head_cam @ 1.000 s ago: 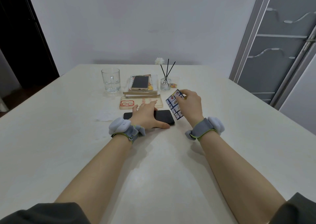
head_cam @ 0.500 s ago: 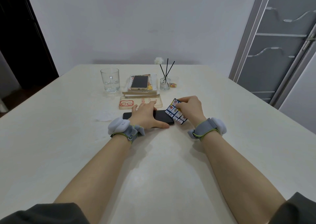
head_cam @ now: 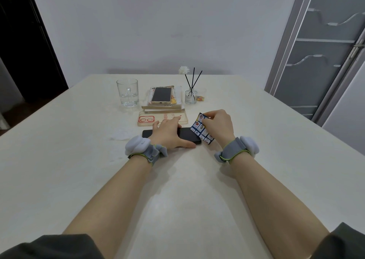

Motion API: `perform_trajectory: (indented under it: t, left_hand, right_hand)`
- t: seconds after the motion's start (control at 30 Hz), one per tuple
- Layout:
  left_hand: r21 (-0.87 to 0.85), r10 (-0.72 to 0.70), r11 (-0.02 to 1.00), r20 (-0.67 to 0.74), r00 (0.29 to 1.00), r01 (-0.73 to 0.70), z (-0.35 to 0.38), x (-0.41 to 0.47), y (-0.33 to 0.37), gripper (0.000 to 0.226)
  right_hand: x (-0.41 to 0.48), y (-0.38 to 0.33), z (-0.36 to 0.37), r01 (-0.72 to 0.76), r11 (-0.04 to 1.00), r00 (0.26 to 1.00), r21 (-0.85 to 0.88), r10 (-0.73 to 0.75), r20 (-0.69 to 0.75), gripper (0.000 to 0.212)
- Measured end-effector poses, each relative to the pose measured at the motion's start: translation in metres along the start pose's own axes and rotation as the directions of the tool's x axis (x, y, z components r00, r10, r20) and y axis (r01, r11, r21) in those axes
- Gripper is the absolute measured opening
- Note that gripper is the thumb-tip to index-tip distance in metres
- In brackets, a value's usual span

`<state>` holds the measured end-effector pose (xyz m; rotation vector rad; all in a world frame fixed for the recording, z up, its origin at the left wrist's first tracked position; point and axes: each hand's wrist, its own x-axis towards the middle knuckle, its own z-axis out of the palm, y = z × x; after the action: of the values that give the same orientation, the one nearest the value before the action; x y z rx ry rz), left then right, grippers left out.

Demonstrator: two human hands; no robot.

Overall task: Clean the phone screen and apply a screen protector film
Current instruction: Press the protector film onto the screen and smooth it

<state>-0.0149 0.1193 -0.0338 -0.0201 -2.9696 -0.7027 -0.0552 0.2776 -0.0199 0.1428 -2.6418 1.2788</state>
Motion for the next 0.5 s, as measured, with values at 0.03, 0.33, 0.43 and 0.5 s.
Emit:
perform_trajectory:
  t: [0.03,0.33,0.43,0.5]
  left_hand:
    - [0.0,0.001,1.0,0.0,1.0,-0.001,0.0002,-0.0001,0.0,0.108]
    - [-0.001,0.003,1.0,-0.003,1.0,-0.003,0.0005,-0.0003,-0.0002,0.108]
    - [-0.004,0.001,1.0,0.001,1.0,-0.001,0.0002,-0.0005,-0.0001,0.108]
    - [-0.003,0.0,1.0,0.002,1.0,0.0,0.0,-0.0005,0.0,0.108]
  right_hand:
    - [-0.0005,-0.0008,0.0007,0.002,1.0,1.0,0.0,-0.002,-0.003,0.034]
    - [-0.0004,-0.0018,0.0018,-0.01,1.0,1.0,-0.001,0.01,0.008,0.033]
    - [0.0009,0.0005,-0.0032,-0.04,0.999,0.999,-0.014,0.04,-0.019,0.032]
    - [0.0002,-0.0001,-0.003,-0.039,0.999,0.999,-0.022,0.039,-0.011,0.033]
